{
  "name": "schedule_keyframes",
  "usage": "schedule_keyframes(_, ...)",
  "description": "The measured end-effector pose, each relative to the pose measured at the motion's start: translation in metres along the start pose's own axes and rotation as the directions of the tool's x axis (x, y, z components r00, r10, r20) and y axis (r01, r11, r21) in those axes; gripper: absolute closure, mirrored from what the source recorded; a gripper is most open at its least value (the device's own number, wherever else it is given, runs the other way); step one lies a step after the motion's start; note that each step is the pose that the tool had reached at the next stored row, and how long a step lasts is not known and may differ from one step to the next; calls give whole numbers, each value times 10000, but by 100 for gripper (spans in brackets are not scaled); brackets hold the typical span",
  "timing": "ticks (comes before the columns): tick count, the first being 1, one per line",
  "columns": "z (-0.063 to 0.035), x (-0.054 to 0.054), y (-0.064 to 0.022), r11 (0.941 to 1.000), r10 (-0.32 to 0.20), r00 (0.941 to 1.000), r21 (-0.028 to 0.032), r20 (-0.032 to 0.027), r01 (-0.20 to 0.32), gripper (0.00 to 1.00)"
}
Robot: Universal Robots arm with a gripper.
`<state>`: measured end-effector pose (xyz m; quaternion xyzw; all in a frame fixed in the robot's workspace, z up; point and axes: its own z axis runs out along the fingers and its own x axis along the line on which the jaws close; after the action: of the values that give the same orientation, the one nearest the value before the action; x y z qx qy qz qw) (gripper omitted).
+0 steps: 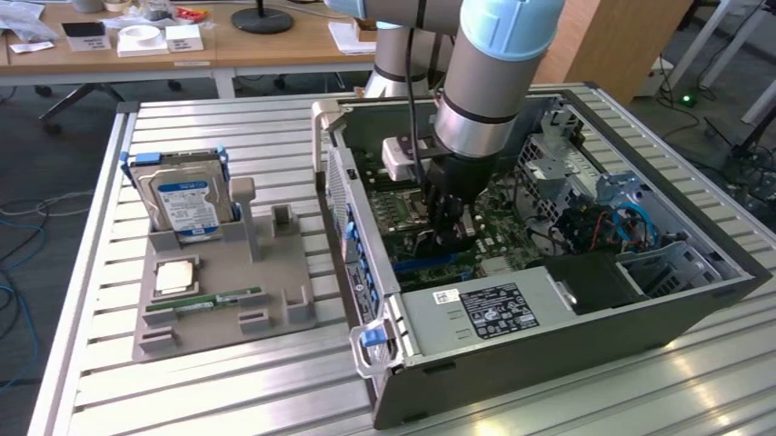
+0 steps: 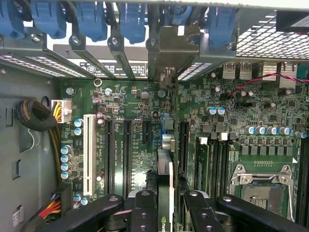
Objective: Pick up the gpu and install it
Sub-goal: 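Insert the gpu into the slot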
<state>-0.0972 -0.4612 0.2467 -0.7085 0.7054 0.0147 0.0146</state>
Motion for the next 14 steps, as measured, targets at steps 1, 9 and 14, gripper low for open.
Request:
schedule_keyframes(1,1,0,0,10000,0,10000,0,-1,0,74)
schedule_keyframes(9,1,0,0,10000,0,10000,2,-16,0,74)
schedule_keyframes(14,1,0,1,10000,0,10000,8,-20,0,74)
